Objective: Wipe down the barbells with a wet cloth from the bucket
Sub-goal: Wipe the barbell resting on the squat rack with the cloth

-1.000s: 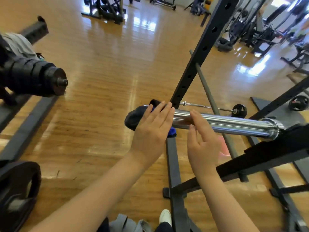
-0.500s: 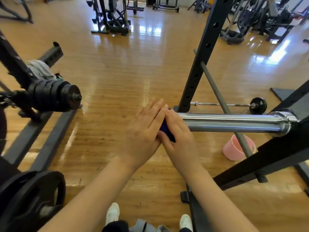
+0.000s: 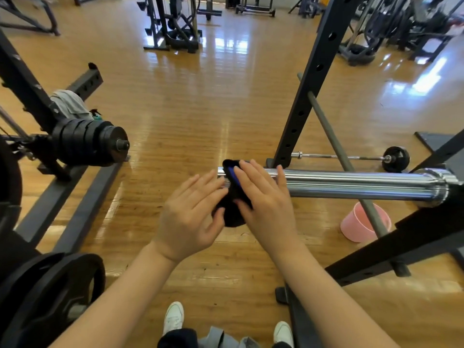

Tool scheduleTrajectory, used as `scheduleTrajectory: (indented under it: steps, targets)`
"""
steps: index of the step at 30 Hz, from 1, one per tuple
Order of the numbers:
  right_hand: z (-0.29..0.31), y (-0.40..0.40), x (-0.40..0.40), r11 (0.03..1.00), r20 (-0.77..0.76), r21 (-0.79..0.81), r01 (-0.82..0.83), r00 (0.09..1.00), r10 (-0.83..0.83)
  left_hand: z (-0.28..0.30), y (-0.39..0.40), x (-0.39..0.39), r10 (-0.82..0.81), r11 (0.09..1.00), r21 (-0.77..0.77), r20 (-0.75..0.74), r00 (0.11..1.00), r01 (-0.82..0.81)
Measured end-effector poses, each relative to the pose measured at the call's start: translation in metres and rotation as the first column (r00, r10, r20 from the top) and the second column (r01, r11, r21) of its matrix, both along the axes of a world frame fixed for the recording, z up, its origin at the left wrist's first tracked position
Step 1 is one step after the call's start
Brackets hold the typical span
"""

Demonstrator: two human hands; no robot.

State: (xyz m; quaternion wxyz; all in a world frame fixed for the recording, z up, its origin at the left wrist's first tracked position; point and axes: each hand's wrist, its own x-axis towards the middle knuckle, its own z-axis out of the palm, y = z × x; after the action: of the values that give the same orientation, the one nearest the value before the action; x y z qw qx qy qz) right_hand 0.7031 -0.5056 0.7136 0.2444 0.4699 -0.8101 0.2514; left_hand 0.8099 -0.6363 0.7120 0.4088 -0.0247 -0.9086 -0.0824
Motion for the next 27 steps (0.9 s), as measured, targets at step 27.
scheduleTrajectory:
  steps: [27]
  targets:
    - [-0.003, -0.005, 0.009, 0.994, 0.064, -0.042, 0.099, 0.993, -0.096, 0.049, -0.006, -0.066, -0.071, 0.940, 0.277, 0.731, 0.679, -0.199]
